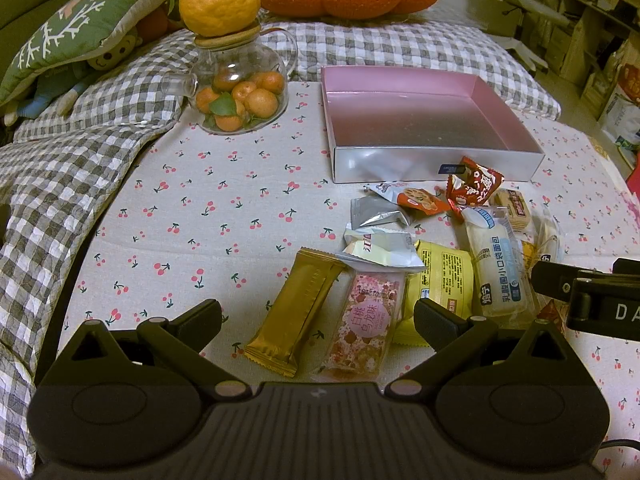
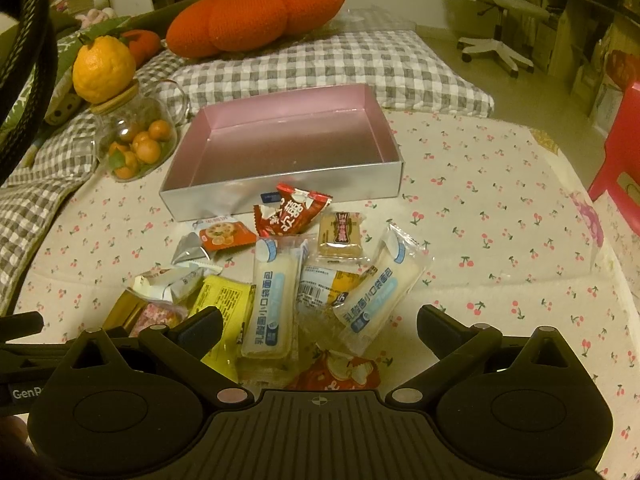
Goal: Organize snacks
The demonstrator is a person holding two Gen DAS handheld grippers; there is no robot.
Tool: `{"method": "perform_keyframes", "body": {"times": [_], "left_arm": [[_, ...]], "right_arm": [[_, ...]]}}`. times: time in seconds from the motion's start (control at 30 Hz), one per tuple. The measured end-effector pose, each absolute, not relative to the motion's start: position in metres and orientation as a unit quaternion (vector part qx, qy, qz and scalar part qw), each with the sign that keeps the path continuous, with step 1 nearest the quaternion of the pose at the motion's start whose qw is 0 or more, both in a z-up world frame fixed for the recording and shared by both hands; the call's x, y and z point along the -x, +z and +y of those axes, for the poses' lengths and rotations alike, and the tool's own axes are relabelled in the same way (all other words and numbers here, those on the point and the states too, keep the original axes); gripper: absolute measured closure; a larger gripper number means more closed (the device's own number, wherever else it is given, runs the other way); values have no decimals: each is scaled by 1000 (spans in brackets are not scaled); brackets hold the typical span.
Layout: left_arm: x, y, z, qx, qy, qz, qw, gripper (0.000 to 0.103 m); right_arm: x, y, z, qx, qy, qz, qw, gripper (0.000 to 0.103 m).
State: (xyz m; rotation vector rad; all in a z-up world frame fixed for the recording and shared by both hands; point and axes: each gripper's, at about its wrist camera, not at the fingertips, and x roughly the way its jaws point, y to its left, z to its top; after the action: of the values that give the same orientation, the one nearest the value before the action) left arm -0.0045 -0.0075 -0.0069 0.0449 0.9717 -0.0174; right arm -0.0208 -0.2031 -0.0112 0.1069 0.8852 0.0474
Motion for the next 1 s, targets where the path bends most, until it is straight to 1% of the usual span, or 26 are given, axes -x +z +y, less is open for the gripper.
{"method": "perform_keyframes", "body": {"times": [0.73, 1.0], "left_arm": [[3, -10, -8, -34, -9, 468, 883, 1], [-7, -7, -1, -34, -42, 486, 872, 1]], "right_arm": [[20, -12, -204, -49, 19, 427, 903, 0], [8, 3, -216, -50, 45, 423, 904, 0]]}}
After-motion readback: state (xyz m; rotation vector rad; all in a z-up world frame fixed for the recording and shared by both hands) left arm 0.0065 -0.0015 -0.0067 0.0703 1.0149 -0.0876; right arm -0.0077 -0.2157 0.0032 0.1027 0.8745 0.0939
